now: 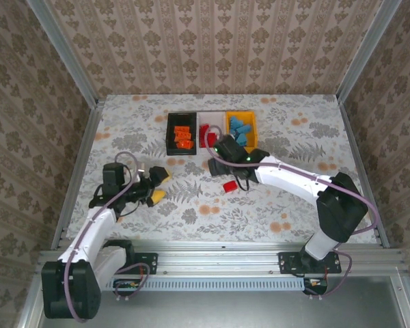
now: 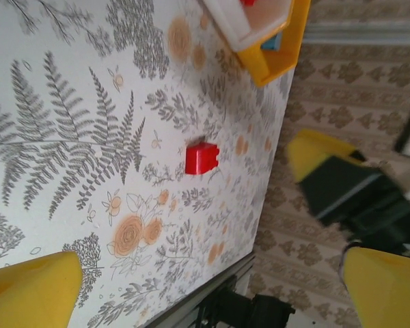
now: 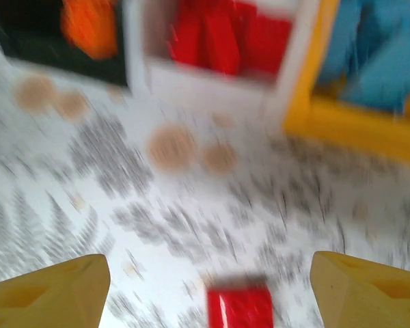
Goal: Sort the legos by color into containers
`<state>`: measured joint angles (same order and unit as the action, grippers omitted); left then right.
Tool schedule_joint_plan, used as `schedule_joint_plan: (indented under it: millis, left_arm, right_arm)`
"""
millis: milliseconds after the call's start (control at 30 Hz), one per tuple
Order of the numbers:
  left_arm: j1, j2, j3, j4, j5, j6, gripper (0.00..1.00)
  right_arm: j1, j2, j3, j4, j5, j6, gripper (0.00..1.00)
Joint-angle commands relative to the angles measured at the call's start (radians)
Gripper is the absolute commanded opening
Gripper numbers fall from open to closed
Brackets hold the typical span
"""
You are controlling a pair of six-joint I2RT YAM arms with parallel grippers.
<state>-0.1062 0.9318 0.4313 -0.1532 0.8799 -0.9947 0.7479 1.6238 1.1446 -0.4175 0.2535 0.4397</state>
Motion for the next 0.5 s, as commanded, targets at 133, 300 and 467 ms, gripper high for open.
schedule_joint_plan:
  millis: [133, 300, 467]
  left_arm:
    - [-0.204, 0.115, -0.043, 0.237, -0.197, -0.112, 1.00]
    - [-0.321, 0.282, -0.003, 0.329, -0.220, -0.137, 1.00]
    - [-0.325, 0.238, -0.027, 0.298, -0.297, -0.137, 1.00]
  right_arm:
    - [0.019, 0.008, -0.150, -0.024, -0.099, 0.044, 0.71]
    - [0.012, 0.089, -0.142, -0.001, -0.075, 0.014, 0.71]
    - [-0.022, 0.161, -0.137, 0.067, -0.051, 0.022, 0.69]
